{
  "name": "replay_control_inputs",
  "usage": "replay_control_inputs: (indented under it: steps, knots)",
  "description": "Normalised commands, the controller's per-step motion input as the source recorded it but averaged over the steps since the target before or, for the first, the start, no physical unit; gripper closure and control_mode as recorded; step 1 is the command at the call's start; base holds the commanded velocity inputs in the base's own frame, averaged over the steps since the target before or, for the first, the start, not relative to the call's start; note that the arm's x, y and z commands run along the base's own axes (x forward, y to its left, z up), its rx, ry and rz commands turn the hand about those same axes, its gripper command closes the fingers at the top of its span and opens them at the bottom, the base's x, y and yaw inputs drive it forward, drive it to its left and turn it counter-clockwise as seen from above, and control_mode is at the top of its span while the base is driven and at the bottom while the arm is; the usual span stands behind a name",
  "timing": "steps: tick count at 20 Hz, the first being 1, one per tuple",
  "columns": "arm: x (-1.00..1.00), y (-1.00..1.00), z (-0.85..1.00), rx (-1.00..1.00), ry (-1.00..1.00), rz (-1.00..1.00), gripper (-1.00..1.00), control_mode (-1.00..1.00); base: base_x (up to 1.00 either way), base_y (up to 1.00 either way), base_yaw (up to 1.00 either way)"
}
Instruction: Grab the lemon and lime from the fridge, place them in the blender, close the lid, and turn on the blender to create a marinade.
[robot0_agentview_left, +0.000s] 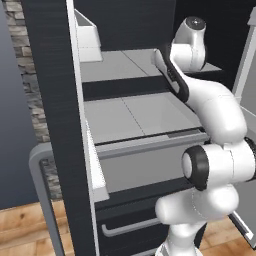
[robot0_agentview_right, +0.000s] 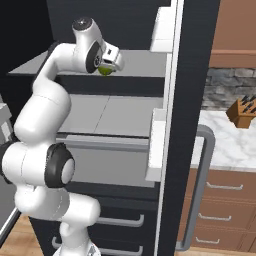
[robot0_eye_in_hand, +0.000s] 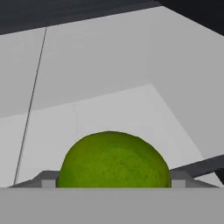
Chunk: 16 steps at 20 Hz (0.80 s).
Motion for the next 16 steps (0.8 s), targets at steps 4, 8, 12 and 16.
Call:
replay_control_inputs:
  steps: [4,8,12,16]
  knots:
    - [-1.0,0.06,-0.26,-0.02,0.0,0.12,1.0,-1.0,0.0,0.0,0.0]
    - [-1.0,0.04,-0.65,-0.07,0.0,0.09,1.0,-1.0,0.0,0.0,0.0]
    - [-0.9,0.02,-0.71,-0.06,0.04,0.04,1.0,-1.0,0.0,0.0,0.0]
    - [-0.45,0.01,-0.59,-0.02,0.08,0.0,1.0,-1.0,0.0,0.0,0.0]
